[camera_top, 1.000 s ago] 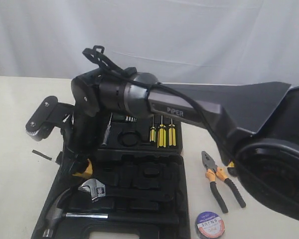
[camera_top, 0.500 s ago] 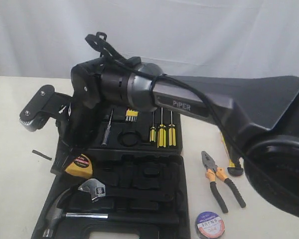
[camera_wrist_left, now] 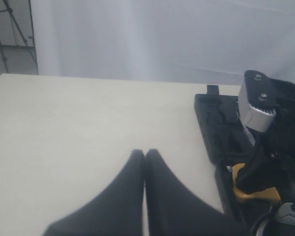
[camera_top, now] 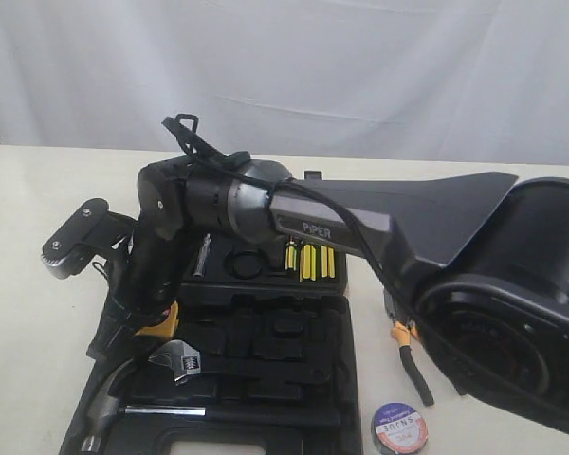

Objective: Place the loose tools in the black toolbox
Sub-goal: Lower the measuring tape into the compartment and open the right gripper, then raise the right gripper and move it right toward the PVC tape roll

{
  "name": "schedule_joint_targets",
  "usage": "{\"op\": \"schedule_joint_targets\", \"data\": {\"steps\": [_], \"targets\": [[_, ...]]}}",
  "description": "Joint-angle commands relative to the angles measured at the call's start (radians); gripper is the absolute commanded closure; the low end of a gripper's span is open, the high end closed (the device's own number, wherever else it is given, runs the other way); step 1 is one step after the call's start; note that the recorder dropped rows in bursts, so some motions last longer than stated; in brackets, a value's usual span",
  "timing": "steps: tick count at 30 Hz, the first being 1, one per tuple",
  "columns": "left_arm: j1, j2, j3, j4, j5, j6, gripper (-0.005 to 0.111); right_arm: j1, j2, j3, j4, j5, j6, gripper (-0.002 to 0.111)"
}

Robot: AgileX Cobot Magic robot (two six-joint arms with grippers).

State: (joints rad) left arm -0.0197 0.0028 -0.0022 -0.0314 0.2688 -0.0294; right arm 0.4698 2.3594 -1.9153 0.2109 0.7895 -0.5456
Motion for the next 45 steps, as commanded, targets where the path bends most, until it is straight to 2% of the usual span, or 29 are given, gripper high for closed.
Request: {"op": "schedule_joint_targets", "data": {"steps": [1, 13, 22, 27, 31, 34, 36, 41, 45], "targets": [[-0.002, -0.003, 0.002, -0.002, -0.001, 0.000, 0.107, -0.003, -0.017, -0.003, -0.004, 0.001, -0.001, 0.109], [-0.002, -0.003, 0.002, -0.002, -0.001, 0.000, 0.107, -0.025, -0.052, -0.003, -0.082, 0.007, 0.033, 0.109], [-0.002, -0.003, 0.002, -0.002, -0.001, 0.000, 0.107, -0.032, 0.030, -0.003, -0.082, 0.013, 0.038, 0.109], [-0.002, -0.003, 0.002, -0.002, -0.001, 0.000, 0.107, -0.032, -0.052, -0.003, -0.080, 0.055, 0.040, 0.109], [-0.002, -0.003, 0.002, -0.002, -0.001, 0.000, 0.107, -0.055, -0.159, -0.003, -0.071, 0.240, 0.157, 0.109], [-0.002, -0.003, 0.002, -0.002, -0.001, 0.000, 0.107, -0.114, -0.232, -0.003, -0.028, 0.432, 0.224, 0.109], [-0.002, -0.003, 0.002, -0.002, -0.001, 0.000, 0.107, -0.161, -0.298, 0.005, -0.031, 0.432, 0.284, 0.109], [-0.002, -0.003, 0.002, -0.002, -0.001, 0.000, 0.107, -0.261, -0.511, 0.148, -0.031, 0.432, 0.327, 0.109], [-0.002, -0.003, 0.002, 0.001, -0.001, 0.000, 0.107, -0.310, -0.721, 0.390, -0.046, 0.432, 0.401, 0.109]]}}
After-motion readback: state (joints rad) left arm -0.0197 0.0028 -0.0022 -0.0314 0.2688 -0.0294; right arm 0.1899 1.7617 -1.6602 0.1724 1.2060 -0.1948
